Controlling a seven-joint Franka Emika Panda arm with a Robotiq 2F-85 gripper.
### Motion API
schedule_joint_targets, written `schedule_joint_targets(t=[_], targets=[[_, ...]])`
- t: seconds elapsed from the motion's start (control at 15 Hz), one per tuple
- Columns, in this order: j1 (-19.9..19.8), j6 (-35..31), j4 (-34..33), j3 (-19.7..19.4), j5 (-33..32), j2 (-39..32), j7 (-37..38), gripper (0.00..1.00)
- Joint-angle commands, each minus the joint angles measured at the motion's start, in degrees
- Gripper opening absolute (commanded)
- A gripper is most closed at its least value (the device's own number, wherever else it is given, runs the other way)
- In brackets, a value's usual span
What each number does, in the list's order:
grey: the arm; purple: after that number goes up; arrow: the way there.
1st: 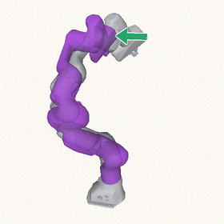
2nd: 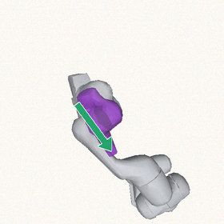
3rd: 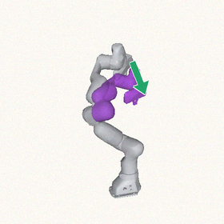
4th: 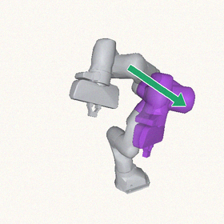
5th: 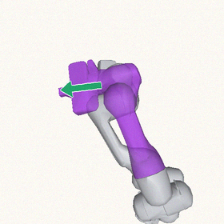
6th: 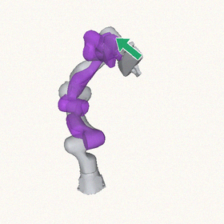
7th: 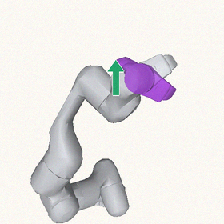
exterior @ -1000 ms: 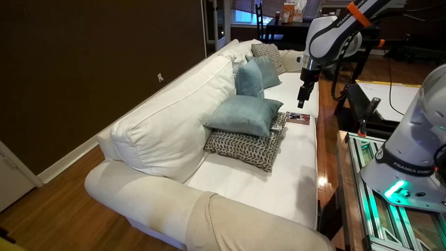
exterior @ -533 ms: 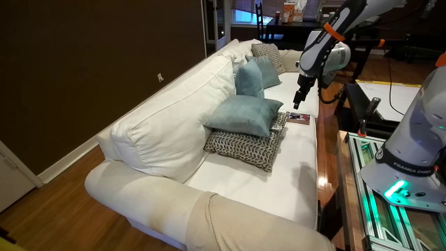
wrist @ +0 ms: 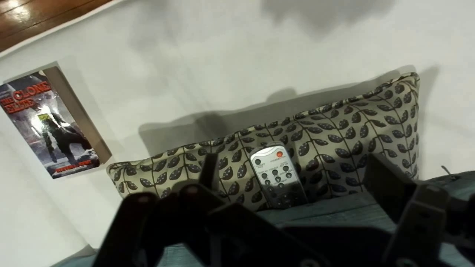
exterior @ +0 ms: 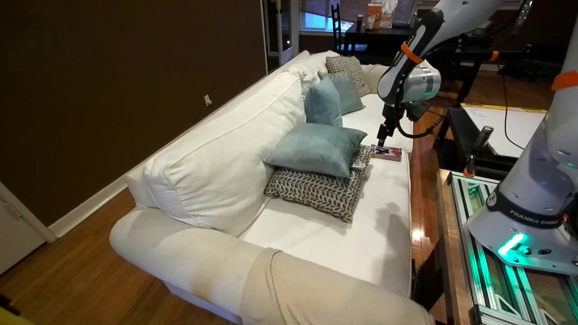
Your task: Remove the grey remote from in between the pillows and put it on the couch seat
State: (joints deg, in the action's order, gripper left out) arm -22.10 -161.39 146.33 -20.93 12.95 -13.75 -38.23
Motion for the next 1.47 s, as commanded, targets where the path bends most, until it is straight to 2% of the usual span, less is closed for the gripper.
schedule_joint_targets(t=[0.0,0.2,0.47,0.6,0.87,0.93,1.0,1.4], targets=[[-0.8,-0.25,-0.71,1.07,1.56,-1.19,-1.15,1.0],[-2.67,-2.36,-2.59,4.06,4.52,-5.43,-4.74,1.0],[-6.74,-6.82,-5.02,10.01,7.56,-10.78,-12.35,1.0],[-7.83,-10.49,-6.44,11.47,7.12,-14.31,-12.98,1.0],[-13.27,-11.63,-10.48,16.31,8.18,-19.44,-13.38,1.0],[-16.85,-12.79,-11.05,18.91,3.31,-20.35,-9.89,1.0],[-18.62,-13.66,-12.06,20.35,2.38,-21.72,-9.84,1.0],[-24.45,-16.65,-17.35,23.54,-7.57,-29.43,-5.58,1.0]])
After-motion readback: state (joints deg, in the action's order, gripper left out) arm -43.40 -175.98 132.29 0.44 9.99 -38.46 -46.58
